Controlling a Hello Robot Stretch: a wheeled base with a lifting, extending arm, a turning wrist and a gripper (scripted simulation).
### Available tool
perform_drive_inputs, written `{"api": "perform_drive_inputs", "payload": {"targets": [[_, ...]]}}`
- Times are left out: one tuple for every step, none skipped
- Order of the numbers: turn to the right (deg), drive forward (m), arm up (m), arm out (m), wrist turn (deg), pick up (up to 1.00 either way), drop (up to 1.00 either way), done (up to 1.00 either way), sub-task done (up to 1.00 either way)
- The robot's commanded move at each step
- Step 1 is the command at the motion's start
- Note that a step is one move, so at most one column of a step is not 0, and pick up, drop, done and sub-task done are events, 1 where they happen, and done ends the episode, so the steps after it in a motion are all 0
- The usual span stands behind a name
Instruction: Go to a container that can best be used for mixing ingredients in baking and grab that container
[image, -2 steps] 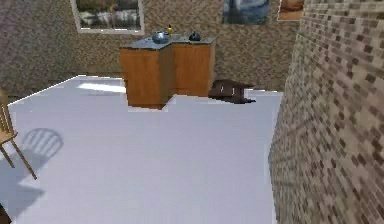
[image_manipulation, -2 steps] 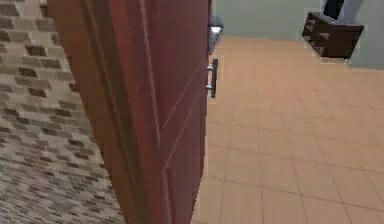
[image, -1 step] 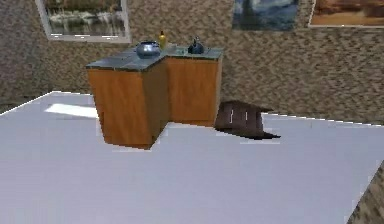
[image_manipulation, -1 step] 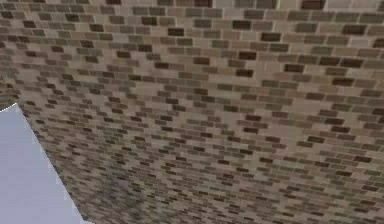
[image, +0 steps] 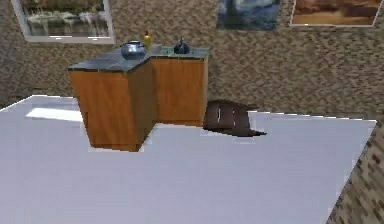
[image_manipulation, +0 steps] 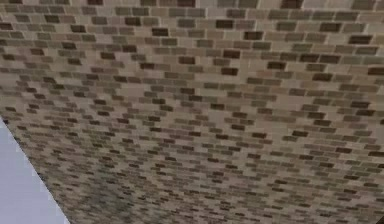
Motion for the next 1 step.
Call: {"api": "perform_drive_inputs", "payload": {"targets": [[0.0,1.0,0.0,0.0,0.0,0.0,0.0,0.0,0.0]]}}
